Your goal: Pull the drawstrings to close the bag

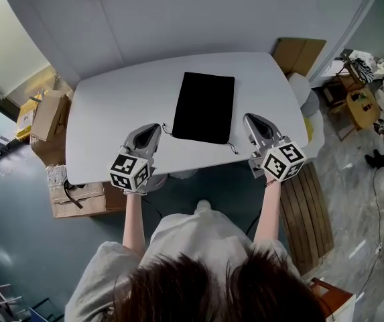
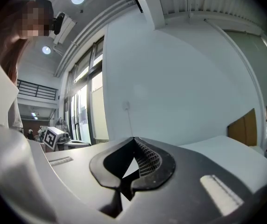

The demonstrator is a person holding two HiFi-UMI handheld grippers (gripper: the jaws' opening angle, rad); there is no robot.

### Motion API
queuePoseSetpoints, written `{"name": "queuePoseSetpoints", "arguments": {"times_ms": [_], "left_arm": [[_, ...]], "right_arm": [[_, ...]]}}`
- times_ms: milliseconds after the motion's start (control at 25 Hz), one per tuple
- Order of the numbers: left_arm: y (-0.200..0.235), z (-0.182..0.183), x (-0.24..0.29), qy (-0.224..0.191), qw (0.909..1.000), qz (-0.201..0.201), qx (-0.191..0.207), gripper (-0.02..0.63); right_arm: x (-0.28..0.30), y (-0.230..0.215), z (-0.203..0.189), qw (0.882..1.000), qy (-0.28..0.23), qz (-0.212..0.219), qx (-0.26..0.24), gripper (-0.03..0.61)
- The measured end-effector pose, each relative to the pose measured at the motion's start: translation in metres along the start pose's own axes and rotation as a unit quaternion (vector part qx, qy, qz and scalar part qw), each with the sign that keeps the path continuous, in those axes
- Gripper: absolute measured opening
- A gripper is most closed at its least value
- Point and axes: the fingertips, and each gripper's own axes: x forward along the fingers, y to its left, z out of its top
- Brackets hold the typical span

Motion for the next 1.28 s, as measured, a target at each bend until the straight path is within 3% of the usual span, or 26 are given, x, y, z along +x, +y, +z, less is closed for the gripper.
{"name": "queuePoseSetpoints", "arguments": {"times_ms": [560,840,1160,1280], "left_arm": [[0.019,-0.034,0.029,0.058,0.9982,0.006,0.014,-0.009],[0.030,-0.063,0.042,0.102,0.9941,-0.027,0.026,-0.009],[0.038,-0.098,0.057,0.156,0.9843,-0.063,0.053,-0.009],[0.033,-0.114,0.060,0.180,0.9769,-0.089,0.073,-0.009]], "right_arm": [[0.028,-0.034,-0.044,0.996,0.082,0.014,0.024,0.014],[0.031,-0.047,-0.078,0.991,0.123,-0.019,0.046,0.014],[0.025,-0.051,-0.117,0.982,0.180,-0.042,0.038,0.014],[0.019,-0.052,-0.130,0.979,0.194,-0.049,0.042,0.014]]}}
